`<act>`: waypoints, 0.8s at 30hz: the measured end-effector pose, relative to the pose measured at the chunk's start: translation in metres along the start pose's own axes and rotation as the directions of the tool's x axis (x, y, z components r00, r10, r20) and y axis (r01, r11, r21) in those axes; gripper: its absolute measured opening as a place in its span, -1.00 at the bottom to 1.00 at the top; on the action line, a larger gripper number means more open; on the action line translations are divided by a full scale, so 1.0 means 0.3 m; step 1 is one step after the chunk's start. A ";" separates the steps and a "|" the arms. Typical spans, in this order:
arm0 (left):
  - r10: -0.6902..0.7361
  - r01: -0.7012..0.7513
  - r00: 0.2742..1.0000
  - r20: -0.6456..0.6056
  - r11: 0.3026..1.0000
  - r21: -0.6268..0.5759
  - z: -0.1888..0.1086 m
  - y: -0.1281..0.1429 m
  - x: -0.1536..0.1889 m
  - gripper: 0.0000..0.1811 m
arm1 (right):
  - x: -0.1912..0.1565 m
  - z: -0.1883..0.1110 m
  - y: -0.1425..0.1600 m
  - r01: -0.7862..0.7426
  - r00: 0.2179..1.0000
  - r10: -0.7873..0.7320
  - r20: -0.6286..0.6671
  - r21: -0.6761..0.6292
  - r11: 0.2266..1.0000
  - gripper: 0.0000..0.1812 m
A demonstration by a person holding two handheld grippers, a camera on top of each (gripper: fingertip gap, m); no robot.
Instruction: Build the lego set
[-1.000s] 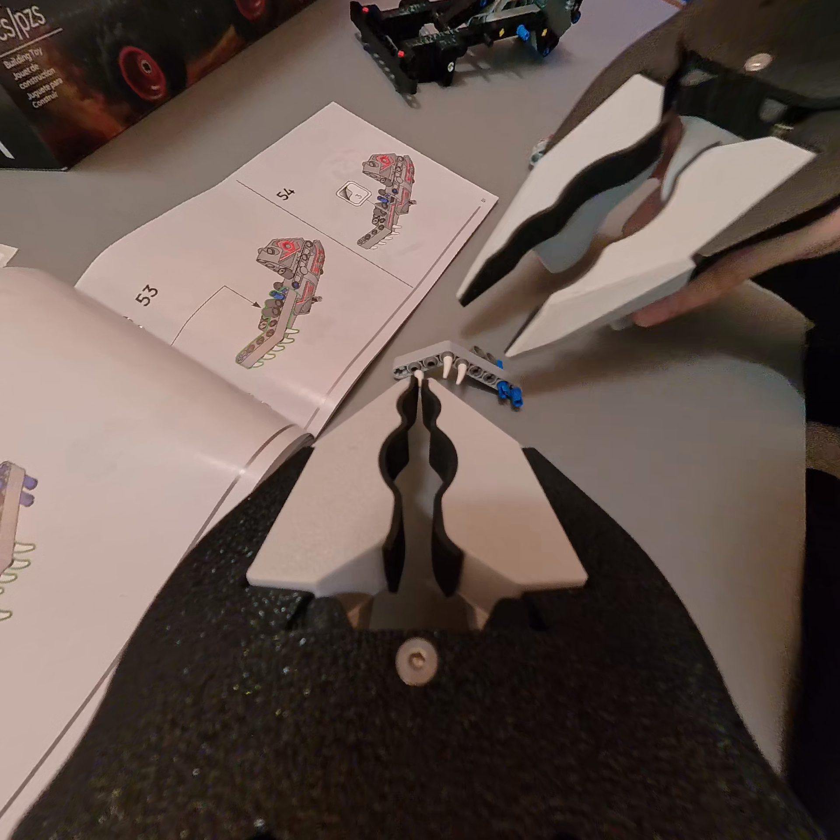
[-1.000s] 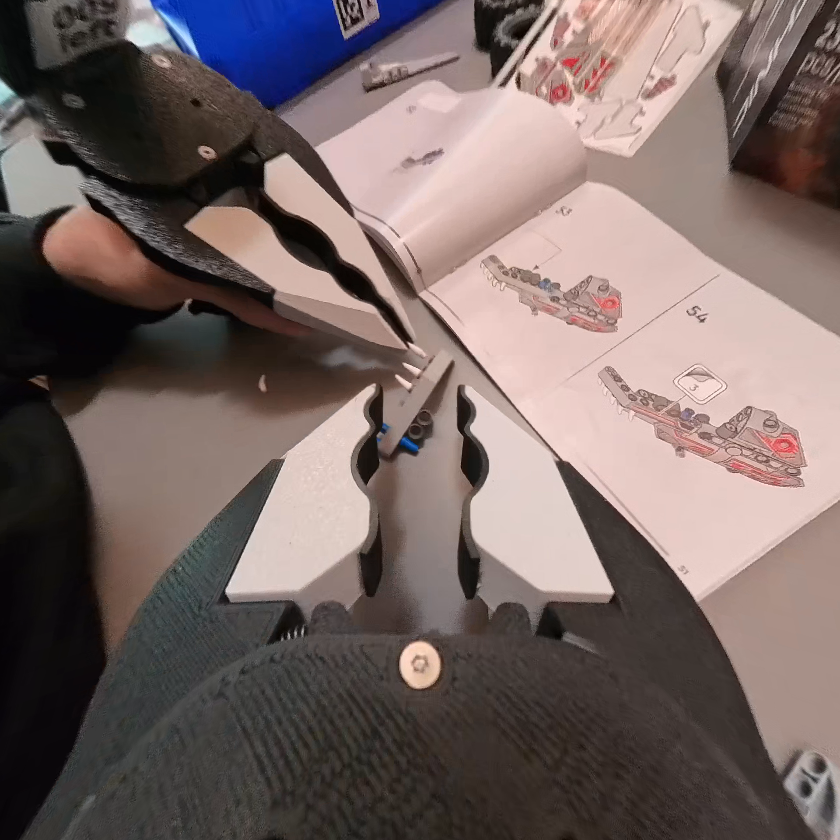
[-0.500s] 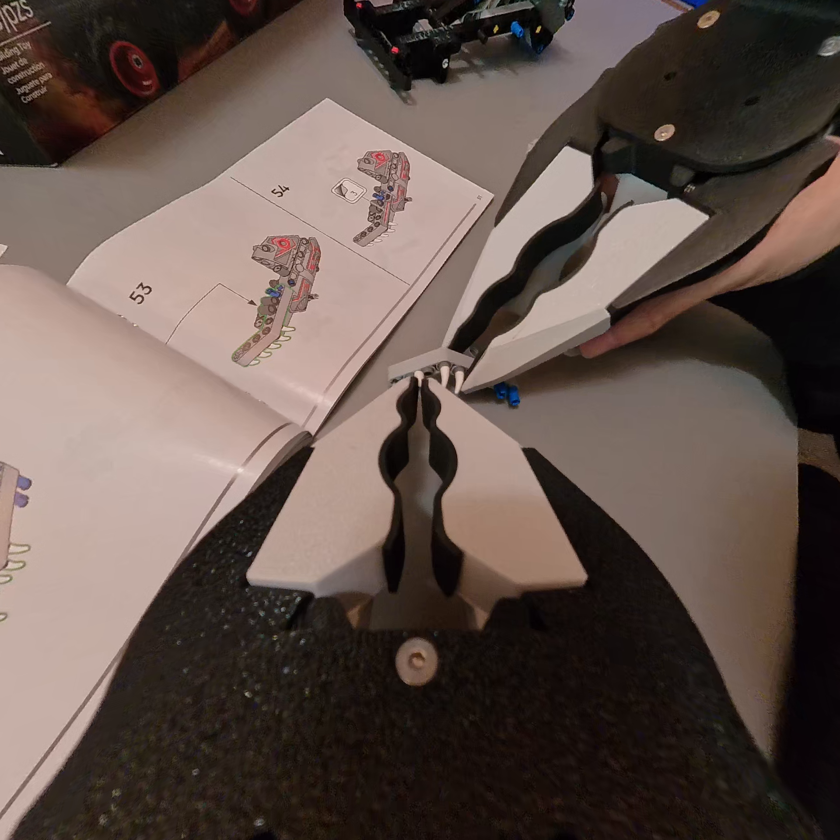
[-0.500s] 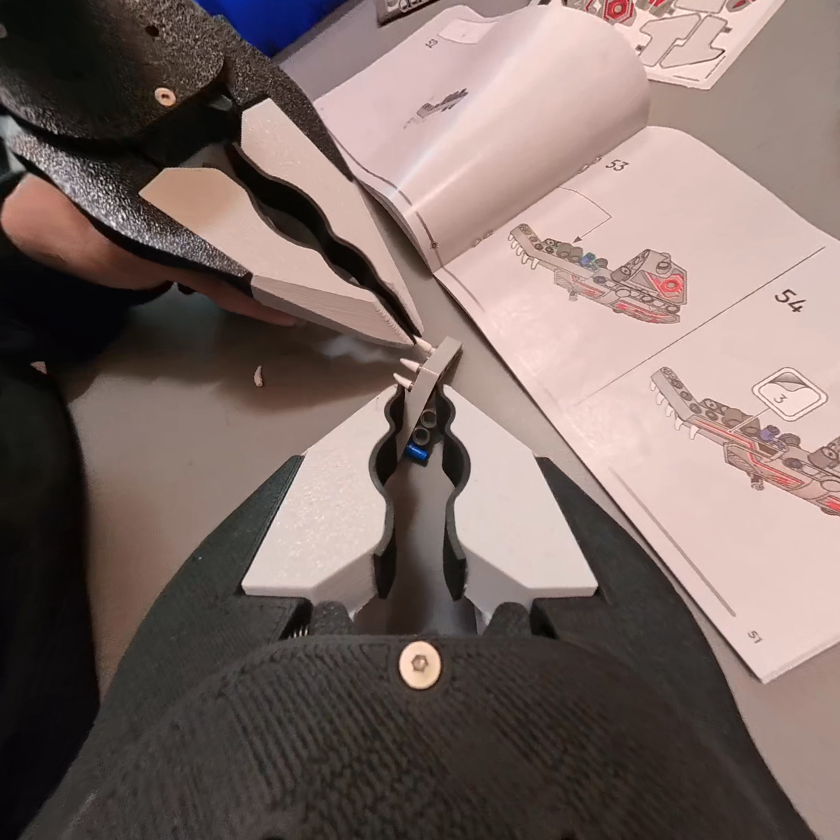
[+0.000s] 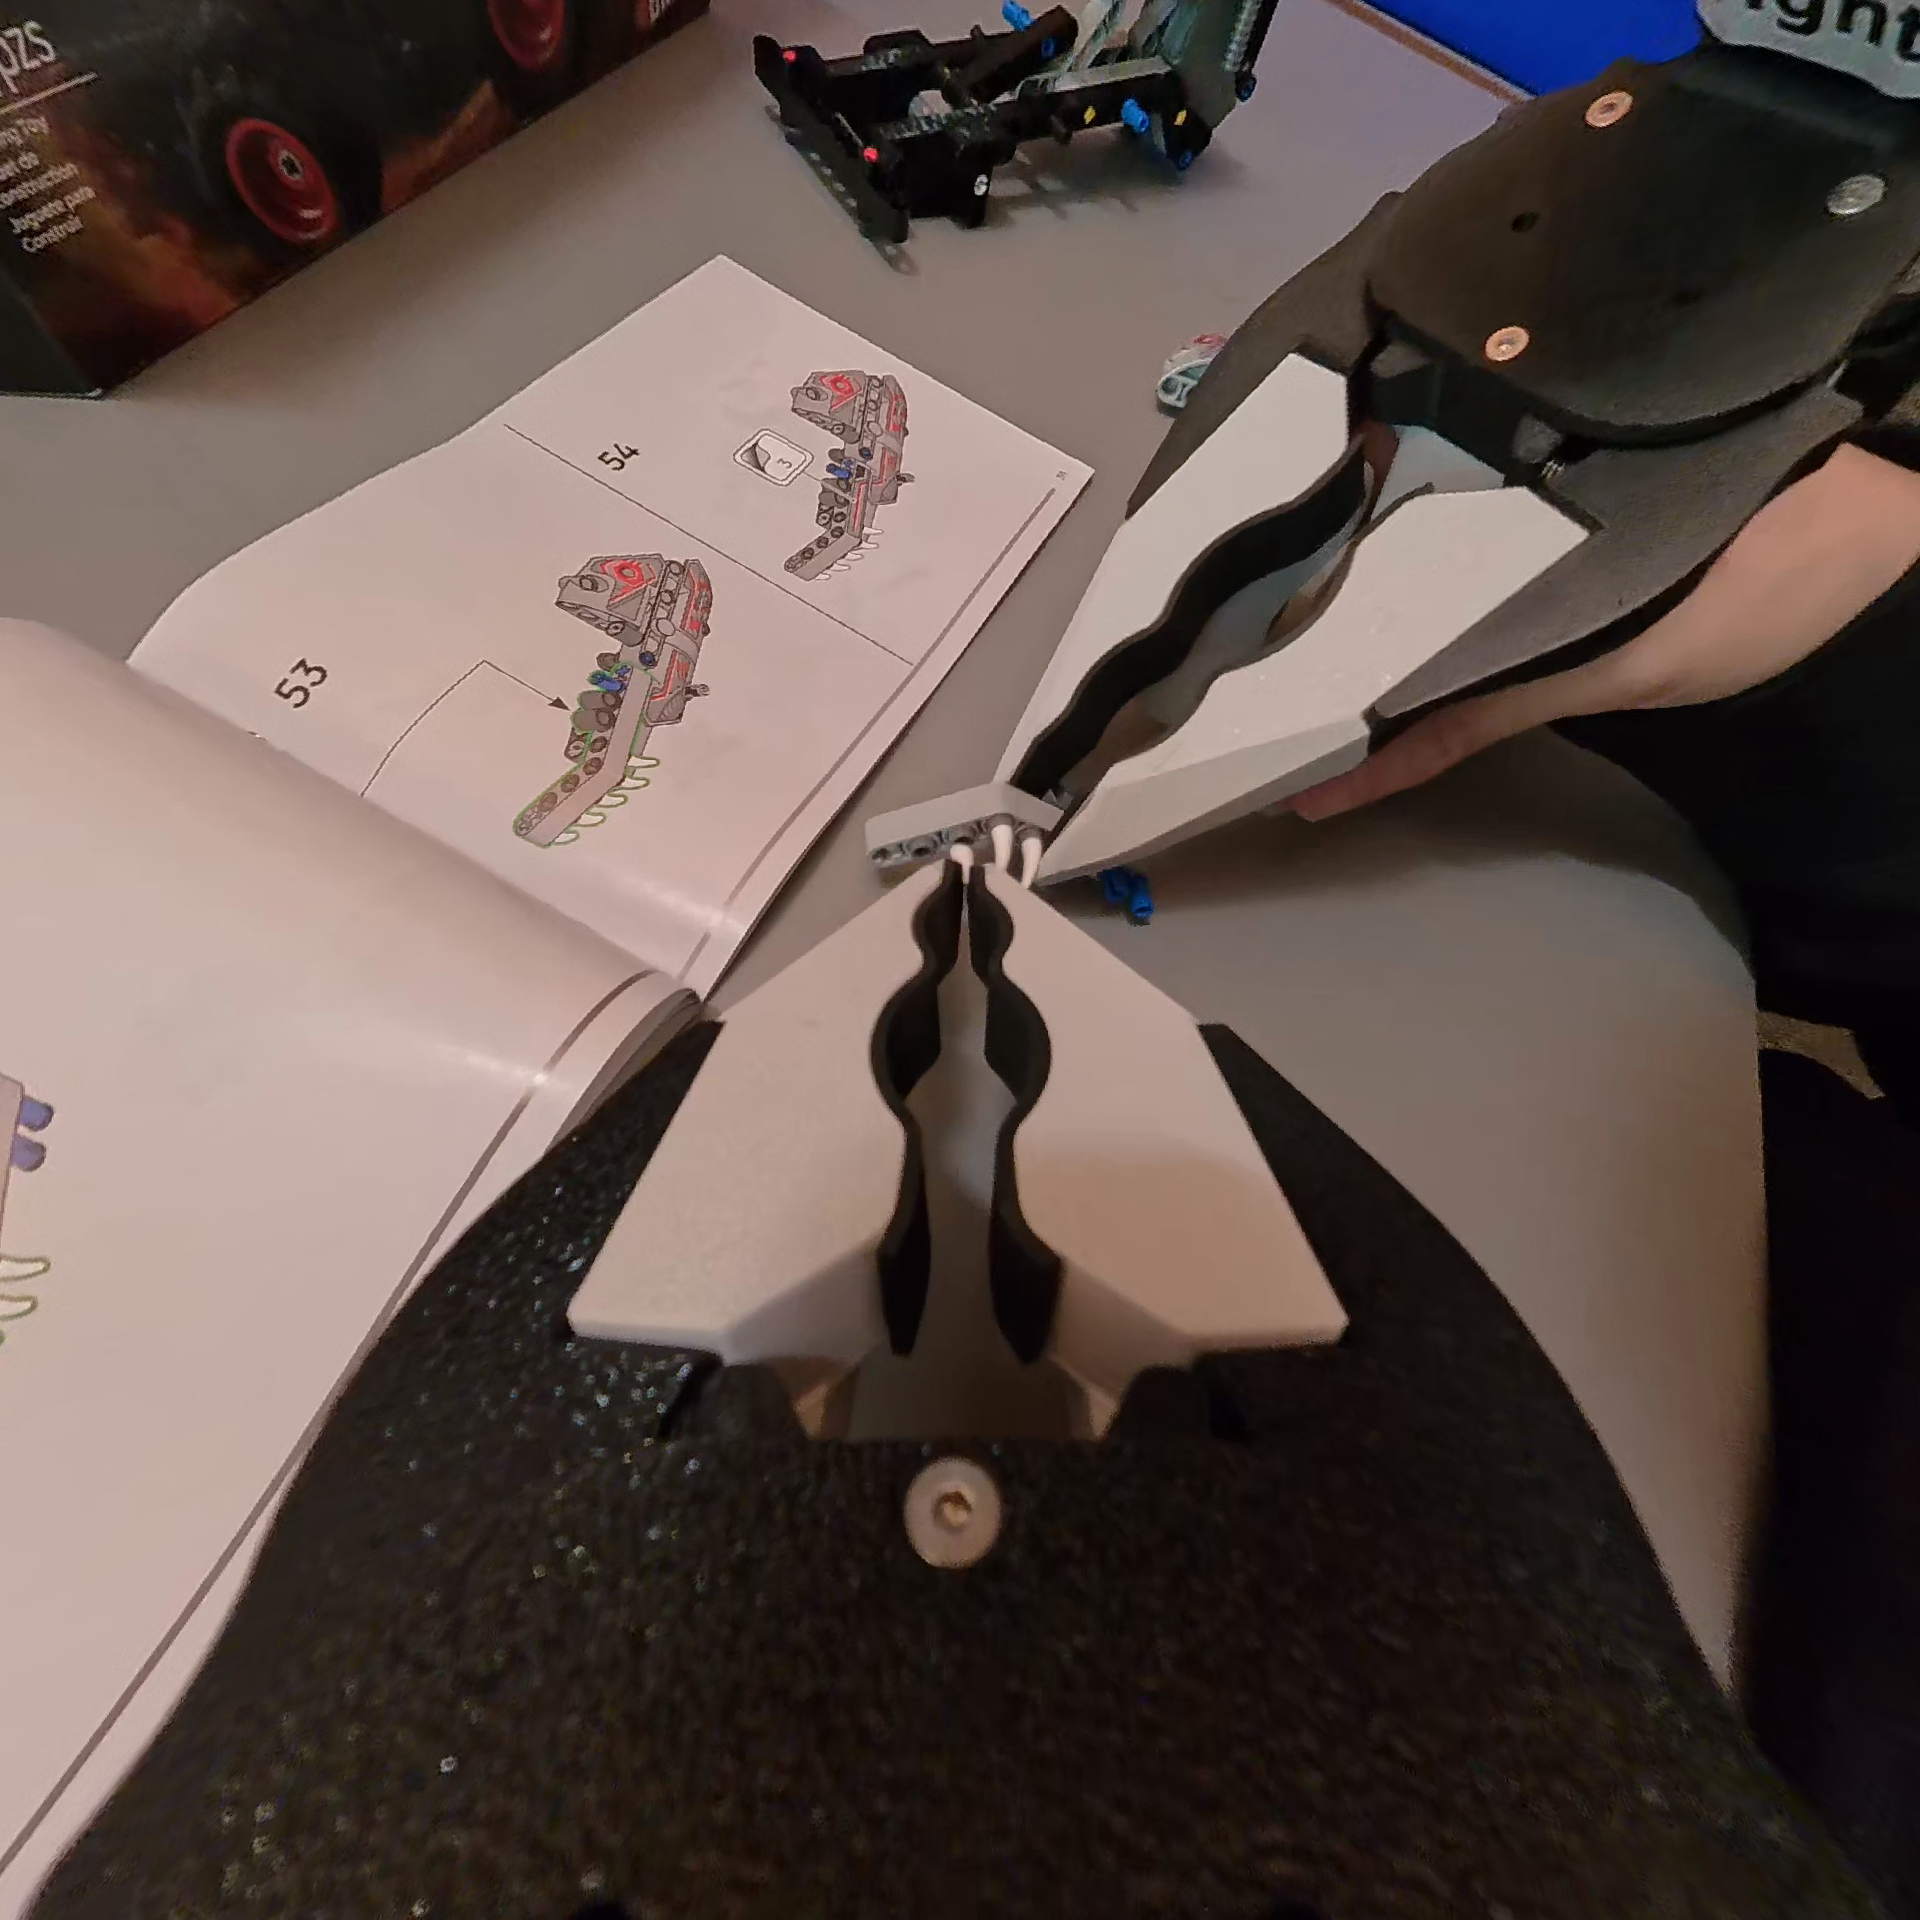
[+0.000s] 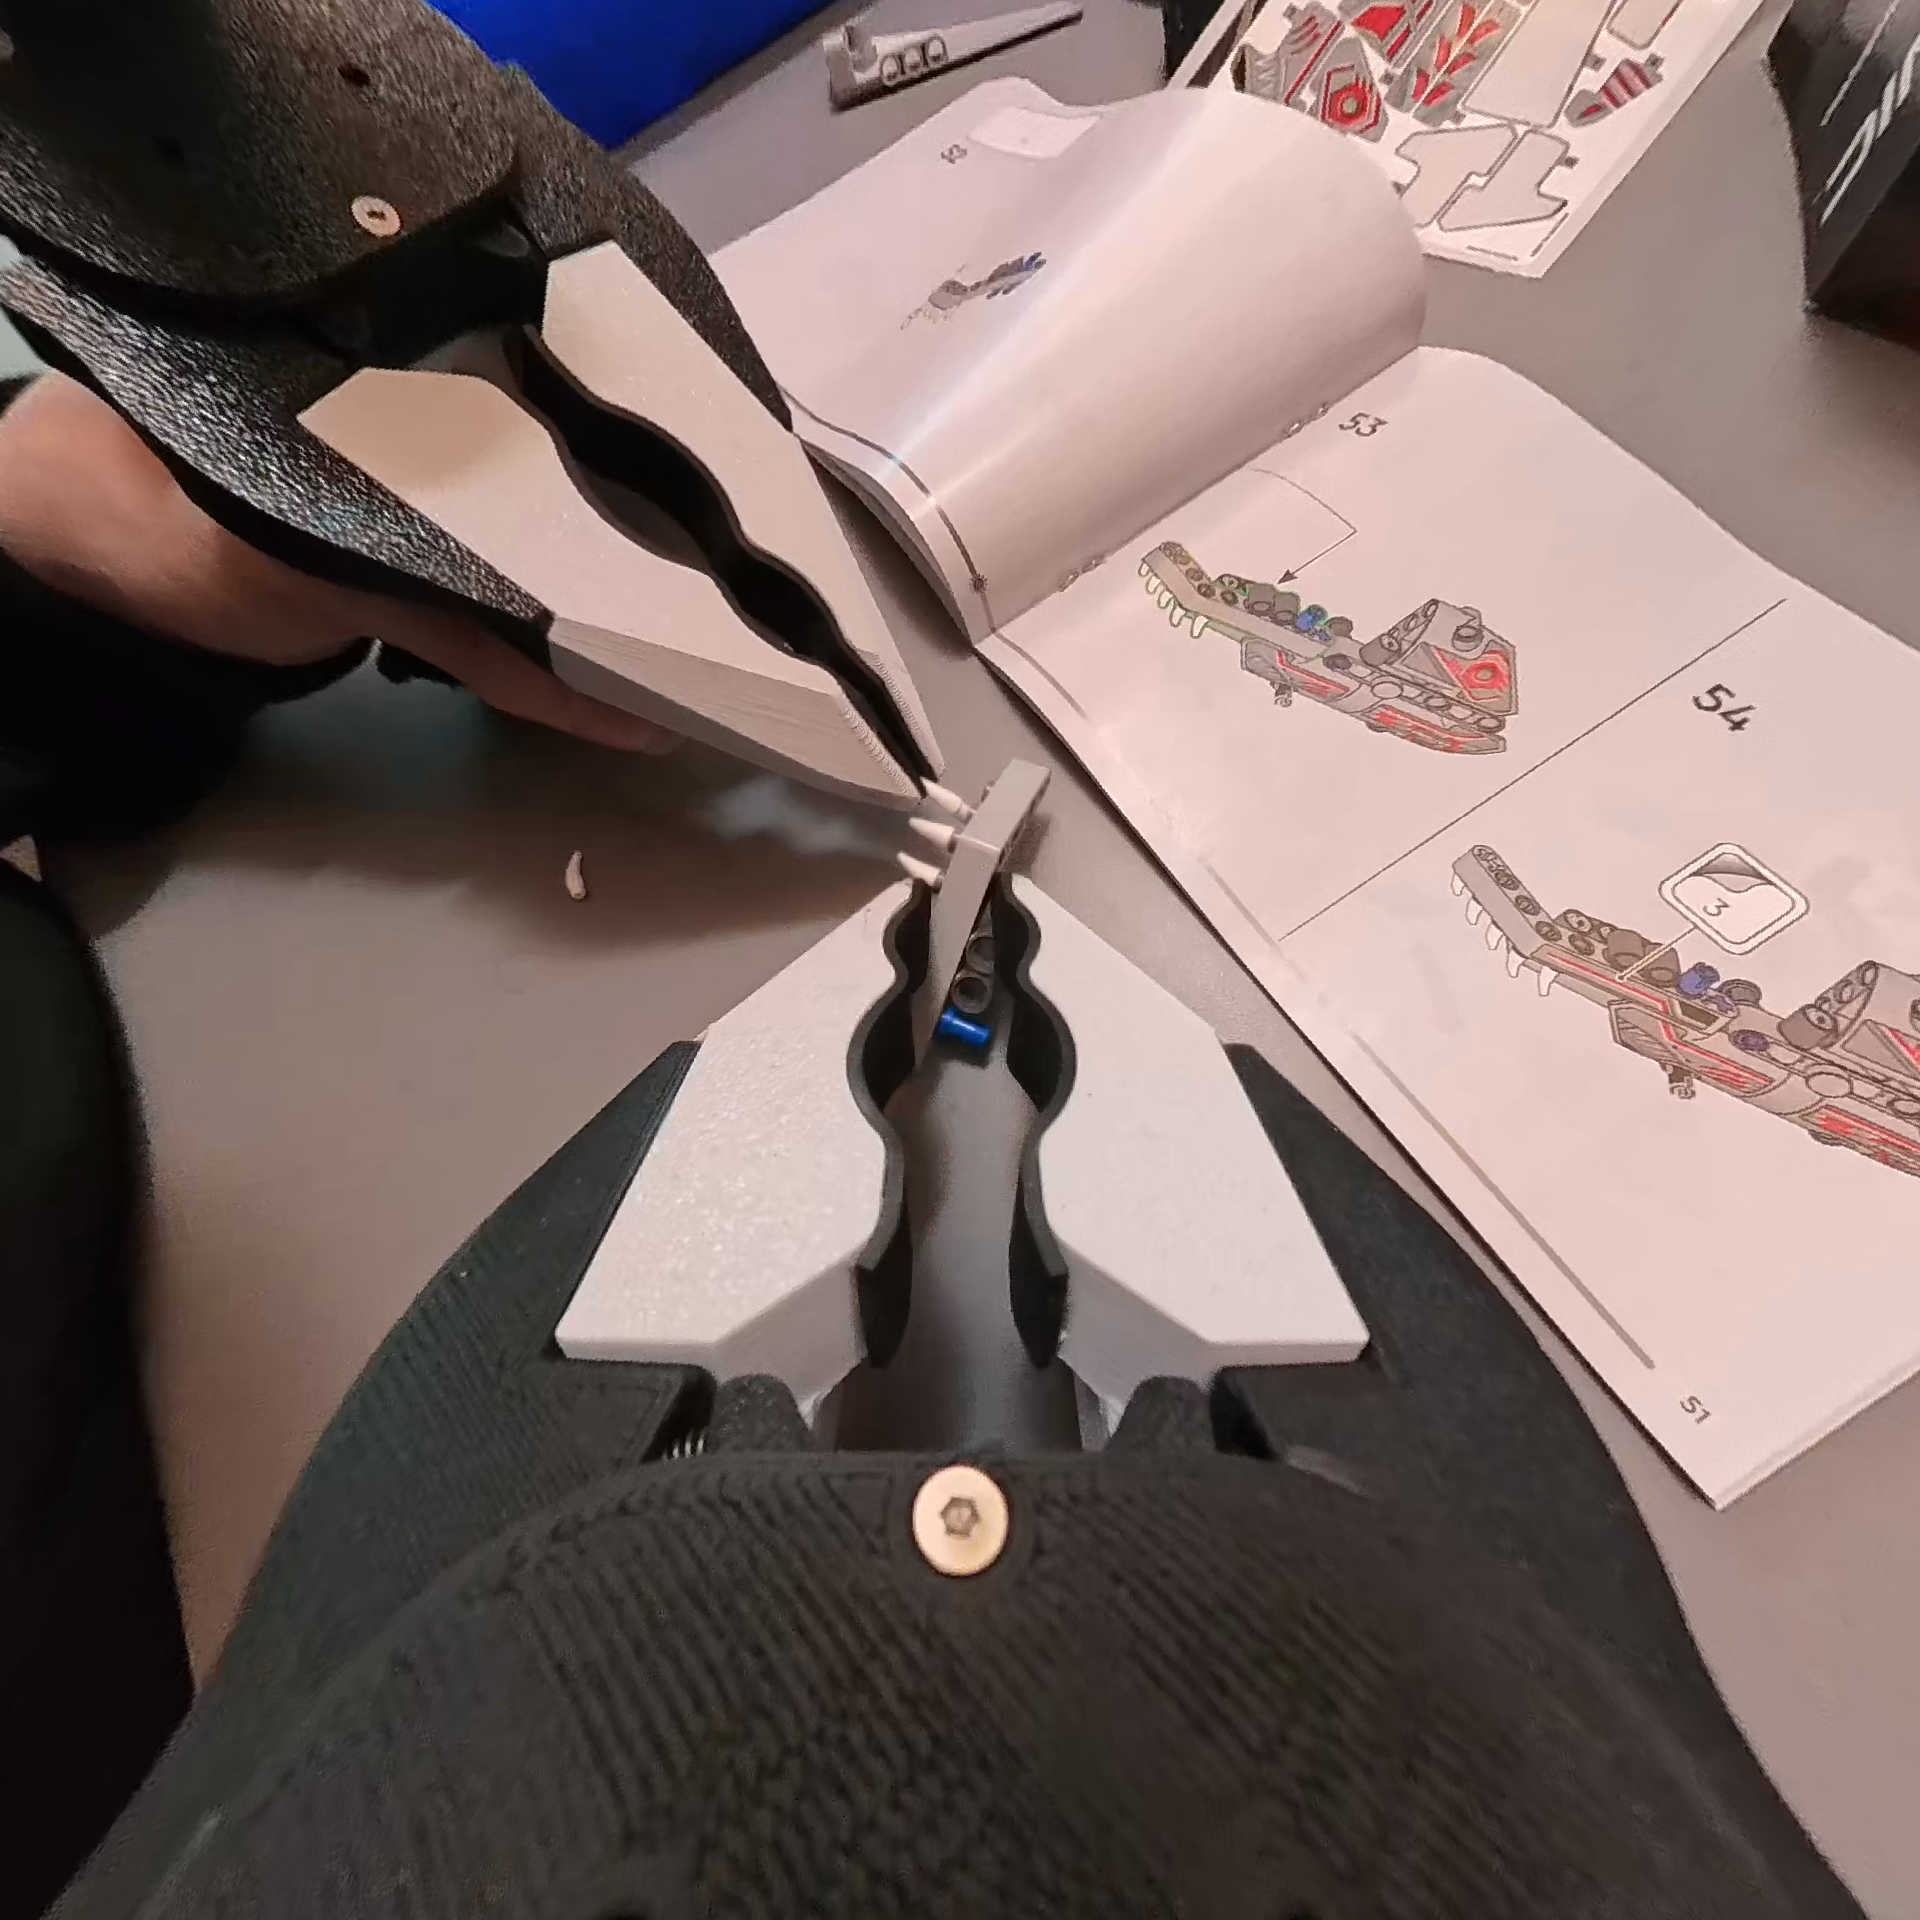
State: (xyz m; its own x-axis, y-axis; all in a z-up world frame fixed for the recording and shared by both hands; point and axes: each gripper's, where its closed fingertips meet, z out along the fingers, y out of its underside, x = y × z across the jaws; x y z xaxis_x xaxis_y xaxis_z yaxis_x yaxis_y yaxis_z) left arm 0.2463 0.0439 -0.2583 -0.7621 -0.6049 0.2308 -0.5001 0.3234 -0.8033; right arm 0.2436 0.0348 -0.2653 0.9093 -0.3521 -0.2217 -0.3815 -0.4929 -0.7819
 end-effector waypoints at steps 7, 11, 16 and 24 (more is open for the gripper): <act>0.029 -0.027 0.999 -0.018 0.995 0.097 -0.019 -0.047 0.011 -1.00 | -0.007 -0.034 -0.045 -0.037 0.998 0.033 0.046 0.106 0.994 -0.88; 0.035 -0.031 0.999 -0.022 0.987 0.158 -0.036 -0.075 0.014 -1.00 | -0.011 -0.052 -0.077 -0.114 0.989 0.096 0.109 0.172 0.978 -0.89; 0.043 -0.036 0.999 -0.029 0.978 0.205 -0.049 -0.096 0.018 -1.00 | 0.001 -0.048 -0.075 -0.125 0.990 0.111 0.092 0.166 0.978 -0.89; 0.053 -0.049 0.998 -0.017 0.979 0.199 -0.045 -0.095 0.018 -1.00 | -0.008 -0.049 -0.078 -0.100 0.993 0.087 0.084 0.173 0.980 -0.89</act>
State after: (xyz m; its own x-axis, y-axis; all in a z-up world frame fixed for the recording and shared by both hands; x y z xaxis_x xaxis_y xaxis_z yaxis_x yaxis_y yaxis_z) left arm 0.2509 0.0410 -0.2268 -0.7943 -0.5748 0.1968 -0.3704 0.2014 -0.9068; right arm 0.2478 0.0354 -0.2379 0.8836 -0.3256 -0.3365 -0.4361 -0.3104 -0.8447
